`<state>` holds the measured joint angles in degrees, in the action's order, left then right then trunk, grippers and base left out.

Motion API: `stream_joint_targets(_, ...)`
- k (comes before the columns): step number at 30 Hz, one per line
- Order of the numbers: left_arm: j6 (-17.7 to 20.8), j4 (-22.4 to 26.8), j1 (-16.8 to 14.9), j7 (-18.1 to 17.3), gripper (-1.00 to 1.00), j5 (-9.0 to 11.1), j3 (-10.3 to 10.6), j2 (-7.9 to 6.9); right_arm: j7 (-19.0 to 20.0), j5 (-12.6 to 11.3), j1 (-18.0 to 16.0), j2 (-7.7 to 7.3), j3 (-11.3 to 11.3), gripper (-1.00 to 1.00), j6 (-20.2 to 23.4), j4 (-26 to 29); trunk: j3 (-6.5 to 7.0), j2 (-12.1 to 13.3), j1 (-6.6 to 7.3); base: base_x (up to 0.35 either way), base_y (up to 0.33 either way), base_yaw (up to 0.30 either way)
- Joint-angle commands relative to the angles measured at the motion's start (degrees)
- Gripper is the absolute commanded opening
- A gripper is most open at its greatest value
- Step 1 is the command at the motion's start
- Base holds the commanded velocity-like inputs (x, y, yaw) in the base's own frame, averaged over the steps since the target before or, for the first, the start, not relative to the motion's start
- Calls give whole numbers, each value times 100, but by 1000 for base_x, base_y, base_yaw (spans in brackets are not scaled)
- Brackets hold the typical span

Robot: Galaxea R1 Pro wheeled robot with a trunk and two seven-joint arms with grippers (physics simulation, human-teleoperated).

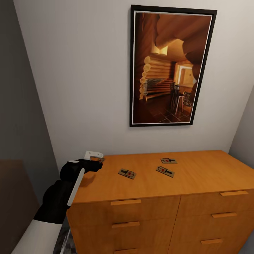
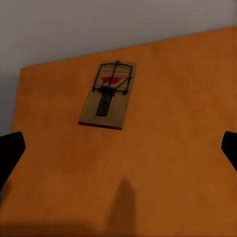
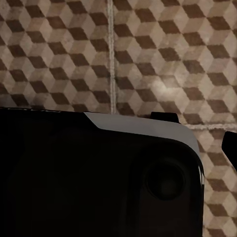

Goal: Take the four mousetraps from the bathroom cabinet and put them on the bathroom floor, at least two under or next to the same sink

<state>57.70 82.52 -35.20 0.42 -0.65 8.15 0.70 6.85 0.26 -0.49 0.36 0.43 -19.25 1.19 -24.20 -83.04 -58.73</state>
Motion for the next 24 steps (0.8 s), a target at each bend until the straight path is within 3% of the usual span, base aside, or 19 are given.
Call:
stream_joint_targets(1,26,4,-4,4,100,-6,2,1,11,3,-4,-1,-1,100,-18,-5,-7,-4,0,27,0,0)
stream_joint_targets(24,22,-129,15,-6,100,3,2,2,10,2,-3,-9,-3,100,-12,-5,-7,-4,0,131,0,0)
